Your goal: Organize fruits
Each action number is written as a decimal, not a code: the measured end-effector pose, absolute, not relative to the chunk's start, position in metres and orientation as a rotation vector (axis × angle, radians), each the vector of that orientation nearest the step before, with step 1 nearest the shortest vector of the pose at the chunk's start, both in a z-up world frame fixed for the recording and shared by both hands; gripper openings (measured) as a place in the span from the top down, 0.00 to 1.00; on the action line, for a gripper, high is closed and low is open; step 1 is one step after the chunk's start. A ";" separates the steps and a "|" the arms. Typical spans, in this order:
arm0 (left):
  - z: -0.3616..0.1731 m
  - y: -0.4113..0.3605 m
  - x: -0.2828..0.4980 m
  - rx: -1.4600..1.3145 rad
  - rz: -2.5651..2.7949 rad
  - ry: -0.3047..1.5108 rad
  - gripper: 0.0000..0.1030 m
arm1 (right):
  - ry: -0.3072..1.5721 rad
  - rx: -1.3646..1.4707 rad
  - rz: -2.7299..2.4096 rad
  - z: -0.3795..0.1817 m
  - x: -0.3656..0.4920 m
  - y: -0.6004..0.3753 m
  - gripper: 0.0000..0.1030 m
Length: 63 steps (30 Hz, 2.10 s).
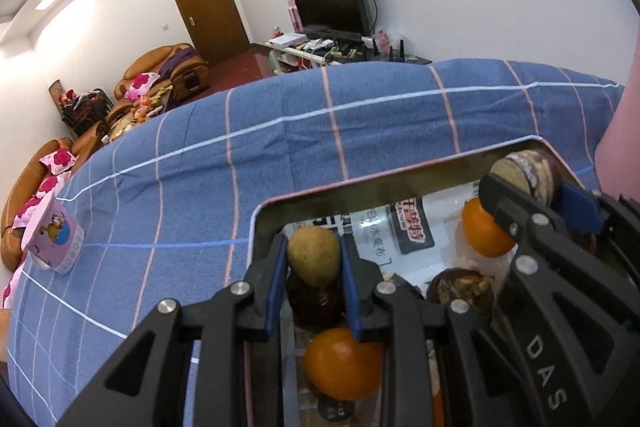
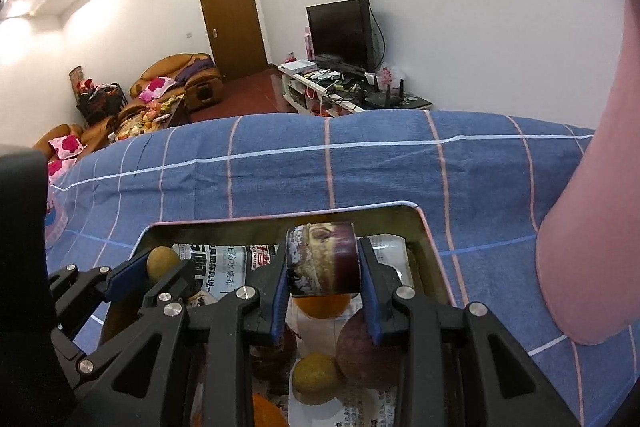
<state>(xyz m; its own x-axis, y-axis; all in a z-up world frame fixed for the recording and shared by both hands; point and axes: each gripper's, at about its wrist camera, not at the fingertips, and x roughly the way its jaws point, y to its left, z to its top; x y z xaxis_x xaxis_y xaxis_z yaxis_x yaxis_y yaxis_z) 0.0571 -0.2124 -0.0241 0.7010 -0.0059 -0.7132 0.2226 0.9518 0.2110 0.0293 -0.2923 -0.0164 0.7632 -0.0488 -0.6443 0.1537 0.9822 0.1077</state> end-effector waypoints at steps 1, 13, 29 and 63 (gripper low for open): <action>-0.024 -0.213 0.057 0.294 -0.130 0.787 0.73 | 0.697 0.156 -0.106 -0.017 0.030 -0.293 0.68; -0.019 -0.202 0.052 0.176 -0.282 0.829 0.36 | 0.667 0.225 -0.008 -0.011 0.021 -0.296 0.38; -0.009 -0.186 0.038 0.215 -0.082 0.668 0.01 | 0.477 0.180 -0.189 0.006 -0.020 -0.298 0.20; 0.012 -0.144 -0.023 0.082 -0.101 0.405 0.00 | 0.244 0.062 -0.261 0.024 -0.092 -0.271 0.15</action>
<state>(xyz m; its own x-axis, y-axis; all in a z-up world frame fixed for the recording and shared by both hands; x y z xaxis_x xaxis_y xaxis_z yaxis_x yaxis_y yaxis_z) -0.0227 -0.1436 0.0121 0.9143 -0.0817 -0.3968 0.1145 0.9916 0.0596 -0.0917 -0.2708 0.0235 0.9368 -0.2482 -0.2466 0.2633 0.9643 0.0295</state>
